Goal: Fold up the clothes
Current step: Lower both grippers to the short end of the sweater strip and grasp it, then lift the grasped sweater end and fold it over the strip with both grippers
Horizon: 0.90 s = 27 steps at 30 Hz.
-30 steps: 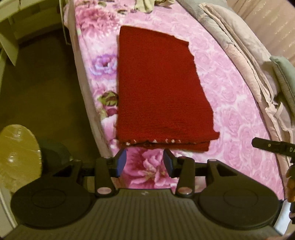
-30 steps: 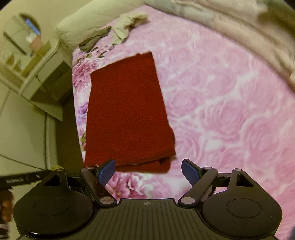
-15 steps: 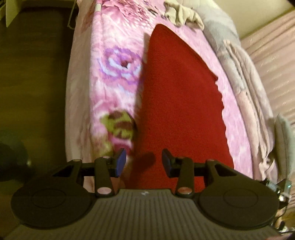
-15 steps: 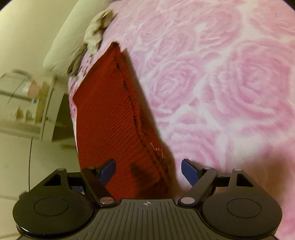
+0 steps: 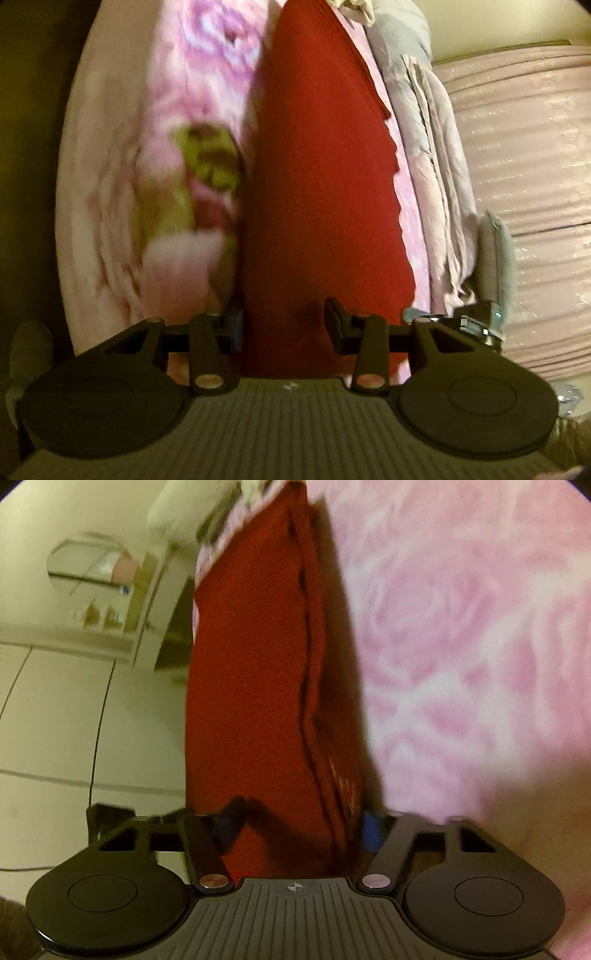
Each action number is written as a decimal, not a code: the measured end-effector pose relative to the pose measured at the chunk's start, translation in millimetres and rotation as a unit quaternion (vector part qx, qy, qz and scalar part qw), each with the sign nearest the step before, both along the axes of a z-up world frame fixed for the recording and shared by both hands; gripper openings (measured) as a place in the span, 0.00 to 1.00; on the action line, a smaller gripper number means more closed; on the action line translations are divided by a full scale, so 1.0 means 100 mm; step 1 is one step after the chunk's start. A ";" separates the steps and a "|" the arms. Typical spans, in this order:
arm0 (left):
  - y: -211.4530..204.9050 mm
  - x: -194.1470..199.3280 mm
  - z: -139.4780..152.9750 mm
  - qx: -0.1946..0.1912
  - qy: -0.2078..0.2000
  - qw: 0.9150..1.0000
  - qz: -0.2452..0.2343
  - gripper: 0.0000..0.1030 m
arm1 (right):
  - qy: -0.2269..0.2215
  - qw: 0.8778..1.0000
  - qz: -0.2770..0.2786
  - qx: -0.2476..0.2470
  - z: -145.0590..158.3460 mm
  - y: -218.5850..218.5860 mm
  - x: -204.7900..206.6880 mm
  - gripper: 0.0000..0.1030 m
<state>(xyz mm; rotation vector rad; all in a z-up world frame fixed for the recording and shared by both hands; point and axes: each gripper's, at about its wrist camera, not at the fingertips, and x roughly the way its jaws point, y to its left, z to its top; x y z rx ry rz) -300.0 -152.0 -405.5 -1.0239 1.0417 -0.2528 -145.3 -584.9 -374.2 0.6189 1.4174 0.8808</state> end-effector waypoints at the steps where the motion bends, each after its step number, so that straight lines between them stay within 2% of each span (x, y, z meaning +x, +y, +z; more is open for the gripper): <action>1: 0.00 -0.01 -0.01 -0.007 0.000 1.000 0.004 0.35 | 0.010 1.000 -0.007 0.009 -0.03 -0.04 0.01 0.60; 4: 0.03 0.05 -0.05 -0.027 0.000 1.000 0.008 0.35 | 0.030 0.999 -0.012 0.028 -0.09 -0.10 0.06 0.60; 8: 0.05 0.17 -0.06 -0.036 -0.006 0.999 -0.003 0.32 | 0.028 0.999 0.015 0.038 -0.08 -0.07 0.09 0.60; 9: 0.04 0.19 -0.07 -0.036 -0.007 0.999 -0.006 0.25 | 0.029 0.999 0.017 0.039 -0.08 -0.05 0.09 0.53; 10: 0.02 0.20 -0.07 -0.029 -0.008 0.999 -0.012 0.18 | 0.032 0.999 0.019 0.037 -0.09 -0.03 0.09 0.36; 11: 0.00 0.20 -0.08 -0.025 -0.007 0.999 -0.021 0.09 | 0.038 0.999 0.018 0.035 -0.11 -0.02 0.07 0.30; 13: -0.02 0.15 -0.05 -0.017 -0.018 0.999 -0.022 0.08 | 0.037 0.999 0.011 0.036 -0.13 -0.01 0.05 0.22; 16: -0.02 0.09 0.05 -0.011 -0.042 0.999 -0.025 0.07 | 0.022 0.999 -0.004 0.037 -0.06 -0.03 0.00 0.19; 21: 0.01 -0.02 0.20 -0.017 -0.056 0.998 -0.035 0.07 | 0.017 0.999 -0.012 0.047 0.09 -0.11 -0.15 0.17; 24: 0.02 -0.21 0.28 -0.026 -0.050 0.998 -0.040 0.07 | 0.030 0.998 -0.014 0.053 0.15 -0.15 -0.32 0.17; 27: 0.04 -0.54 0.31 -0.041 -0.025 0.998 -0.038 0.07 | 0.065 0.996 -0.023 0.059 0.18 -0.22 -0.61 0.17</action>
